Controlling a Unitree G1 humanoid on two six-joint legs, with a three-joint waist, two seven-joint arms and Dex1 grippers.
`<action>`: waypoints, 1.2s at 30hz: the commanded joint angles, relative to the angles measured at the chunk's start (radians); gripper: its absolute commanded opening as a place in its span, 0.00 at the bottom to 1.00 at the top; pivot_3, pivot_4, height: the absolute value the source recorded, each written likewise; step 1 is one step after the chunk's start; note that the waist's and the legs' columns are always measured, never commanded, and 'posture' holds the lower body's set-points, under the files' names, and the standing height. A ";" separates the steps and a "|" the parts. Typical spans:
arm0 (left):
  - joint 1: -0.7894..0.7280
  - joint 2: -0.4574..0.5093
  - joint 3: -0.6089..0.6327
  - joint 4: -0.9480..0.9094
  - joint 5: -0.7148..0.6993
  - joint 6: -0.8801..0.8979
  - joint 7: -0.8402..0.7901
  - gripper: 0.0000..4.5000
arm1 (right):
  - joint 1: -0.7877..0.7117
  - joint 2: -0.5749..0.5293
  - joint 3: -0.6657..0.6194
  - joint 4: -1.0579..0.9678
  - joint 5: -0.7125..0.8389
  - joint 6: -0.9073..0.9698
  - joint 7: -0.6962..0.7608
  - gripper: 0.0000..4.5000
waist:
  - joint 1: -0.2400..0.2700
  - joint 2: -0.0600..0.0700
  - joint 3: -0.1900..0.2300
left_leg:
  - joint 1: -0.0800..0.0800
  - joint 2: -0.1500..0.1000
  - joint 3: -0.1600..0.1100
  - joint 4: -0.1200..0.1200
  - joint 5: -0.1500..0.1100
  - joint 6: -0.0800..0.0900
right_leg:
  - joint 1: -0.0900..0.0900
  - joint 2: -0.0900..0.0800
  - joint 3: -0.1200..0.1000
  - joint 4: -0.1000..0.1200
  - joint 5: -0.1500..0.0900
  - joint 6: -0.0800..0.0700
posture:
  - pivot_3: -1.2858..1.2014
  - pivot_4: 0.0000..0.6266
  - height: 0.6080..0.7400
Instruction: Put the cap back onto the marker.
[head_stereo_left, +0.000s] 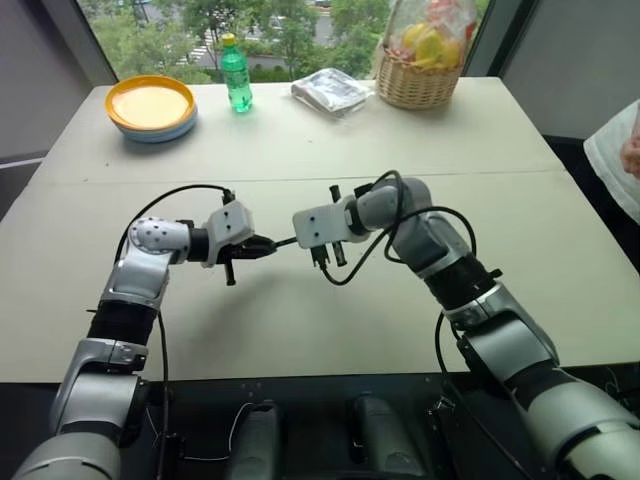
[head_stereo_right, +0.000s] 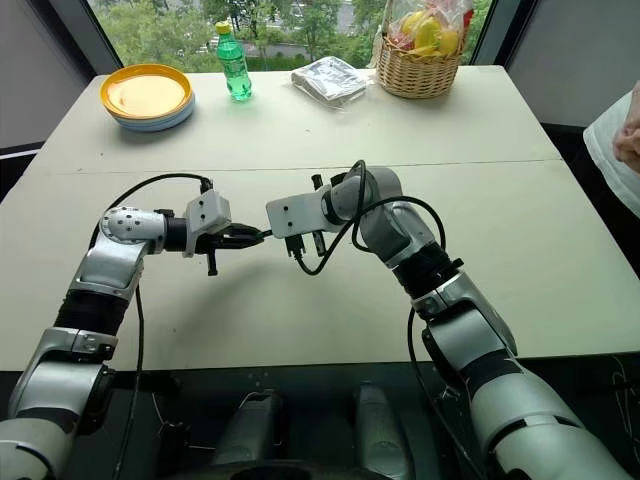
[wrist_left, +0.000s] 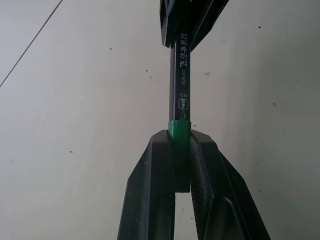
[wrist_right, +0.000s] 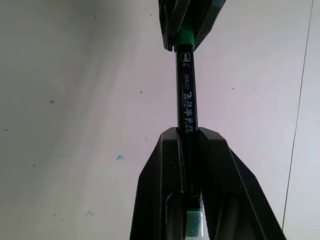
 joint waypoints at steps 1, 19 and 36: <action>-0.061 -0.082 -0.020 -0.113 -0.079 -0.044 0.024 0.00 | -0.040 0.127 0.062 -0.118 0.094 -0.063 -0.001 0.01 | 0.000 0.000 0.000 | 0.000 0.000 0.000 0.000 0.000 0.000 | 0.000 0.000 0.000 0.000 0.000 0.000 | 0.52 0.24 1.00; 0.070 -0.036 0.087 -0.207 -0.121 0.063 0.117 0.30 | -0.118 0.047 -0.035 0.080 0.088 -0.093 -0.069 0.00 | -0.001 0.000 0.000 | 0.000 0.000 0.000 0.000 0.000 0.000 | 0.000 0.000 0.000 0.000 0.000 0.000 | 0.52 0.24 1.00; 0.310 0.105 0.264 -0.516 -0.275 0.235 0.301 0.99 | -0.224 -0.089 -0.070 0.431 0.130 -0.197 -0.185 0.00 | 0.000 0.000 0.000 | 0.000 0.000 0.000 0.000 0.000 0.000 | 0.000 -0.001 0.001 0.000 0.000 0.000 | 0.52 0.24 1.00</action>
